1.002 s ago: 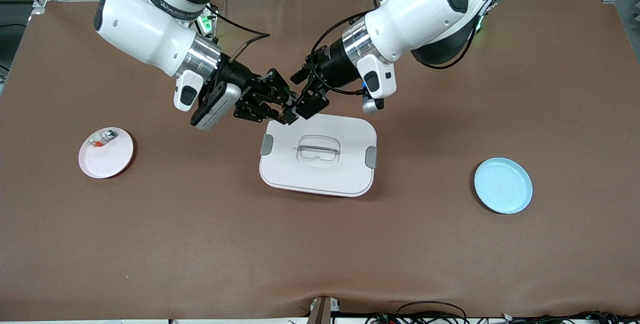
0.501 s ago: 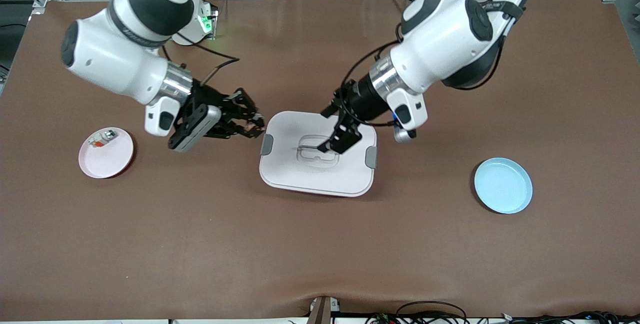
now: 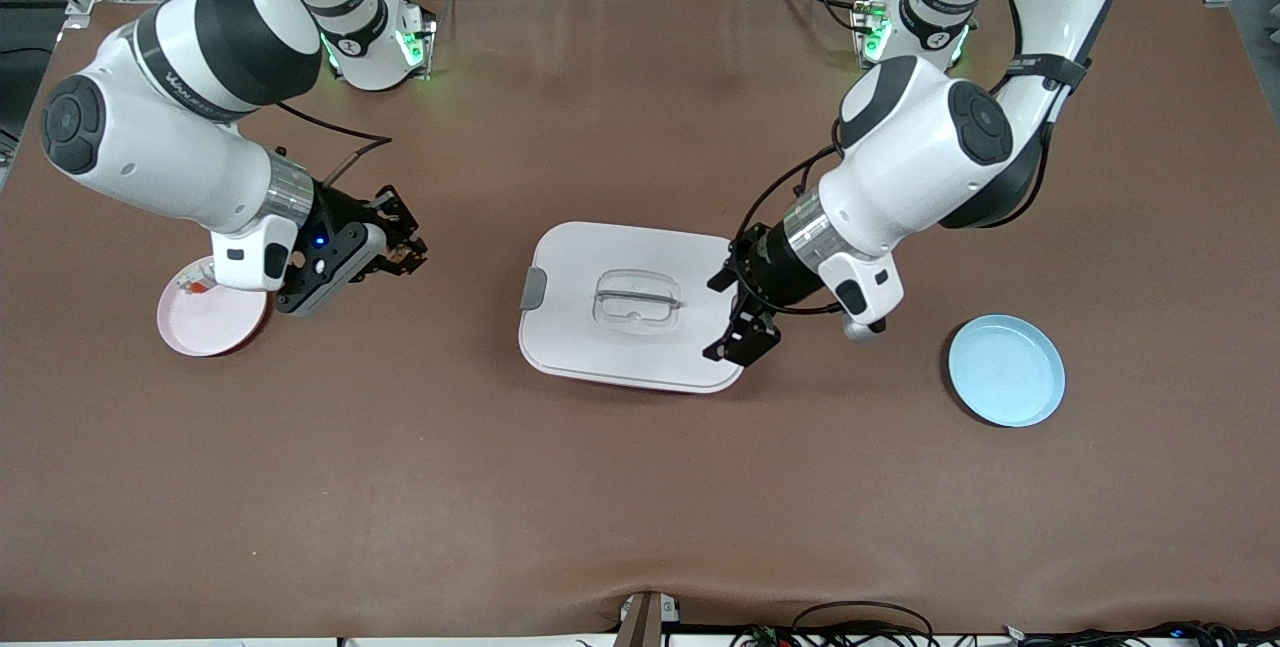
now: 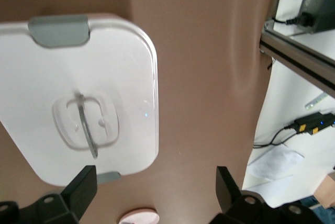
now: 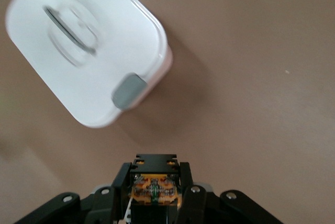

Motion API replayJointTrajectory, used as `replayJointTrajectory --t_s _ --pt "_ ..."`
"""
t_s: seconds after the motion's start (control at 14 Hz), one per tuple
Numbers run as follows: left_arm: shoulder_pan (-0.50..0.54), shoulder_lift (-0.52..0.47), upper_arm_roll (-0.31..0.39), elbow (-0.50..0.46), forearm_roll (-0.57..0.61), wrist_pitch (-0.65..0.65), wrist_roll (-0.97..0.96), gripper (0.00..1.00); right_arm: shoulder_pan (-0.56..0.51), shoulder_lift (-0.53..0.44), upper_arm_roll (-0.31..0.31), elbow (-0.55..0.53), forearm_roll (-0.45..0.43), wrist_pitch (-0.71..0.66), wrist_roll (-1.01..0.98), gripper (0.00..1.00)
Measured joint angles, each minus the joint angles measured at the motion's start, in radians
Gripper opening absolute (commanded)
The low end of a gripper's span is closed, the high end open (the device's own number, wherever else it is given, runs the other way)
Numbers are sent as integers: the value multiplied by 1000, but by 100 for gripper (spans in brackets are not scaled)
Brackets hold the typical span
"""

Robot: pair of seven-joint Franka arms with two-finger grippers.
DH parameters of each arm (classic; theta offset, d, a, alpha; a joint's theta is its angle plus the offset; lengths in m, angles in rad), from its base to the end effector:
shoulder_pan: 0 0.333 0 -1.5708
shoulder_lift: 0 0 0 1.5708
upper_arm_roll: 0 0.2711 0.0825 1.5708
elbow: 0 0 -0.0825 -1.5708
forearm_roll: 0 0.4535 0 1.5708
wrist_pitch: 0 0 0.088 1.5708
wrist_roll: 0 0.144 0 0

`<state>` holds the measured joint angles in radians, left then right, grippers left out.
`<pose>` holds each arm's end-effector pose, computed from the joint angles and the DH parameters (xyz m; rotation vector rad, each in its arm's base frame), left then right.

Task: Transfer orange switch to right arm and place
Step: 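Carry the switch to the white plate while the left gripper withdraws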

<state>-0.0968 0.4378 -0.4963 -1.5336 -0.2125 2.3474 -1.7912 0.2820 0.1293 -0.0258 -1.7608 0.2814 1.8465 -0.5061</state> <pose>0.6584 -0.4054 0.3793 1.9921 1.6783 -0.2562 0.6267 0.1974 0.3837 -2.7084 -0.9572 0.0140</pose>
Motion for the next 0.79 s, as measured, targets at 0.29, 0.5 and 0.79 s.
replayJointTrajectory --t_s 0.29,0.5,0.79 --pt "75 -4 1 -55 11 -1 152 100 -82 -6 -1 -18 -109 -29 -218 0" --pt "125 -22 1 -93 12 -2 310 100 -166 -6 -3 -48 -145 -27 -389 0" --pt "202 -58 1 -160 13 -6 582 100 -286 -16 -4 -162 -149 101 -675 0"
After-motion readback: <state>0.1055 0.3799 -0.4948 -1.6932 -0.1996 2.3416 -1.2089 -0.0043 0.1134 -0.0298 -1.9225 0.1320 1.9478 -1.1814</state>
